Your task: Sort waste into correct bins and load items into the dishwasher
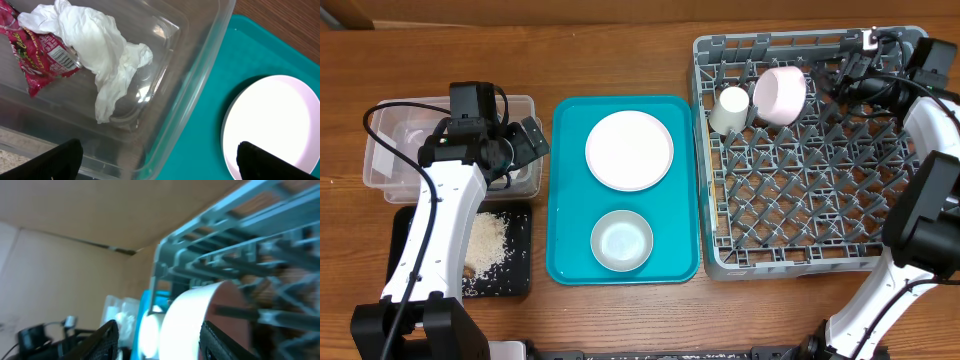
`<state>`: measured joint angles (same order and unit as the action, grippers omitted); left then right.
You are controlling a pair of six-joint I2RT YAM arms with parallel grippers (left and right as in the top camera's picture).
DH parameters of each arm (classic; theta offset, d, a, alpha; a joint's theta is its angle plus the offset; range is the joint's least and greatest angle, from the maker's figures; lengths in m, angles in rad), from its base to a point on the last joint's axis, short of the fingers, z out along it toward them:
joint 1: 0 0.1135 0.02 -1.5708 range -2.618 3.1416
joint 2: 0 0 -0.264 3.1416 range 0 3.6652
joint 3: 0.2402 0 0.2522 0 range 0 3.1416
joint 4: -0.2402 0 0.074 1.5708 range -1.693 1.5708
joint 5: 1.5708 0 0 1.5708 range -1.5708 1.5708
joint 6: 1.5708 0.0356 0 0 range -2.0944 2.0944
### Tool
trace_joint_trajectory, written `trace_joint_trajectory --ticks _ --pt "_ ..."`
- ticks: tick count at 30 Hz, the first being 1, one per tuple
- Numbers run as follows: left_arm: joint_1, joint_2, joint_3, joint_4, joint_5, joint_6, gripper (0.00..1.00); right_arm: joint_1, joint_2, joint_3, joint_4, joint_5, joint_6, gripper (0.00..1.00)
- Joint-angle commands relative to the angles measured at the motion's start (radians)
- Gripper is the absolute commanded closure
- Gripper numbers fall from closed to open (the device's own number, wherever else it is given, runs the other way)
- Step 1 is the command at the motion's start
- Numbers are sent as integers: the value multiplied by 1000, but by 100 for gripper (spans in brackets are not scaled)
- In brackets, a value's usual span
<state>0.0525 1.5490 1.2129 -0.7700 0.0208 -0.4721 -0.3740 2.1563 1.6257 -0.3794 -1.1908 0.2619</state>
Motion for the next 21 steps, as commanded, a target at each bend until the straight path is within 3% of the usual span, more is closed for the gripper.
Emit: trace_joint_trajectory --ticks 1,11,16,19,21 --pt "1 7 9 3 -13 -11 0 -24 3 4 -14 155 1 46" --pt "1 7 9 3 -13 -11 0 -32 -116 26 -163 562 -2 47" --pt "1 7 9 3 -13 -11 0 42 -251 39 -234 753 -95 50" --pt "1 7 9 3 -13 -11 0 116 -327 39 -273 813 -166 68" --pt "1 7 9 3 -13 -11 0 166 -357 39 -291 814 -188 87"
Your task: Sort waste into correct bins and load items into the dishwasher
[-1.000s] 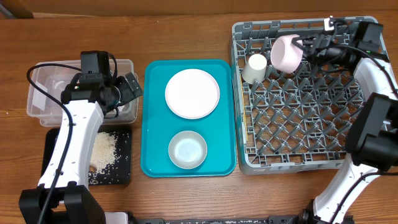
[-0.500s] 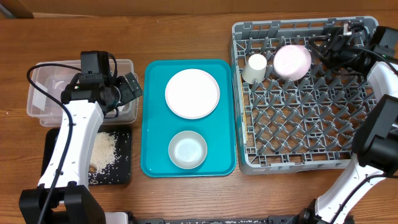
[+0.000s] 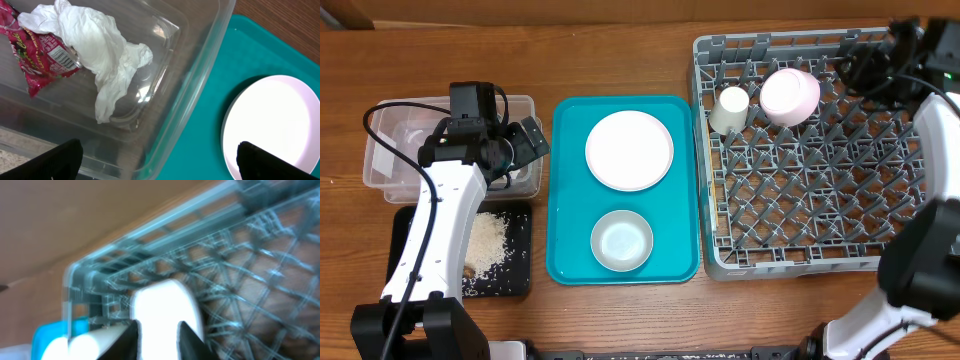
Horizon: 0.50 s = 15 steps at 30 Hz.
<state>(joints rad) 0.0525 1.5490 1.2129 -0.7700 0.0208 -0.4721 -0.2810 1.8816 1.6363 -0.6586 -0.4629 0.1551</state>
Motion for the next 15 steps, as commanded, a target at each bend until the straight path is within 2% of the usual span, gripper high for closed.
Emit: trace_joint_trajectory --ticks 1,2,9,15 --pt "1 7 9 3 -13 -11 0 99 -90 29 -19 102 -82 93" --pt "1 7 9 3 -13 -11 0 133 -93 29 -33 141 -82 96" --pt "1 7 9 3 -13 -11 0 267 -56 -18 -50 467 -82 96" --pt "1 7 9 3 -13 -11 0 299 25 -33 -43 497 -85 96"
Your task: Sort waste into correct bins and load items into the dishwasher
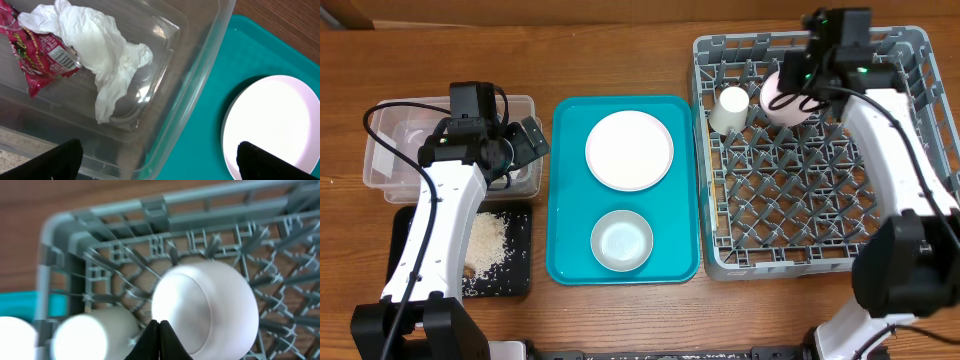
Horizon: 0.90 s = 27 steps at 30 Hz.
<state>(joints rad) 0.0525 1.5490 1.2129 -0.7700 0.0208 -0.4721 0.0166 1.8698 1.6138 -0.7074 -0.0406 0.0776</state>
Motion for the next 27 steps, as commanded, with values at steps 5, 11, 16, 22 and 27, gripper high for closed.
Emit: trace_joint_trajectory --ticks 5,11,16,22,27 --pt "1 7 9 3 -13 -11 0 -2 76 -11 -7 186 2 96" --pt "1 7 9 3 -13 -11 0 -2 76 -10 -22 339 5 96" --pt "1 7 9 3 -13 -11 0 -2 76 -10 -25 402 51 96" --pt "1 7 9 3 -13 -11 0 12 66 29 -74 398 57 92" --pt "1 7 9 3 -13 -11 0 72 3 108 -193 156 57 76"
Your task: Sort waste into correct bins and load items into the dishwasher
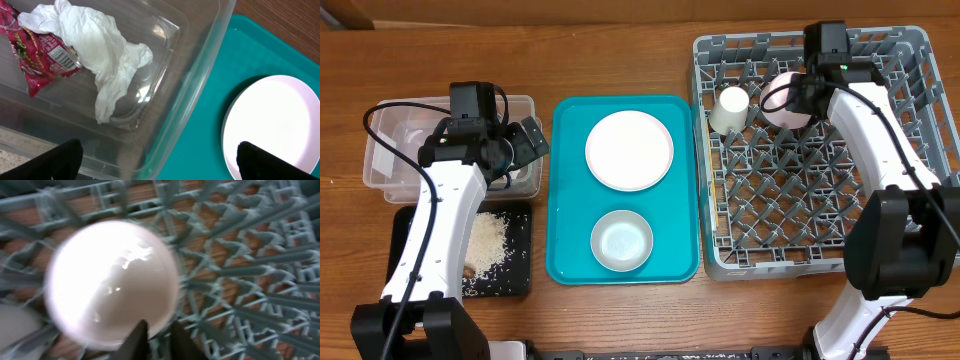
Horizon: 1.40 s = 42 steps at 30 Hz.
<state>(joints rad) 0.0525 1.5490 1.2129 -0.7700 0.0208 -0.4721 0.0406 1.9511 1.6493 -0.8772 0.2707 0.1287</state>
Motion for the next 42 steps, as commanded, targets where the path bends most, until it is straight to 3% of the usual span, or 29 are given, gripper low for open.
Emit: trace_joint_trajectory --ticks 1,3,6,16,26,30,31,38,39,42 --pt "1 7 9 3 -13 -11 0 66 -97 89 -70 -261 7 68" --pt "1 7 9 3 -13 -11 0 101 -129 113 -164 -498 39 58" --pt "1 7 9 3 -13 -11 0 169 -158 113 -269 -717 58 52" --pt "1 7 9 3 -13 -11 0 510 -158 28 -392 -691 55 40" --pt "1 7 9 3 -13 -11 0 785 -158 -134 -153 -674 164 27" --pt "1 7 9 3 -13 -11 0 850 -158 -202 -51 -665 165 11" --pt "1 7 9 3 -13 -11 0 863 -158 -214 -32 -665 164 0" --pt "1 7 9 3 -13 -11 0 908 -158 -270 27 -664 159 0" --pt "1 7 9 3 -13 -11 0 908 -157 -272 28 -655 157 7" --pt "1 7 9 3 -13 -11 0 908 -157 -280 28 -576 160 44"
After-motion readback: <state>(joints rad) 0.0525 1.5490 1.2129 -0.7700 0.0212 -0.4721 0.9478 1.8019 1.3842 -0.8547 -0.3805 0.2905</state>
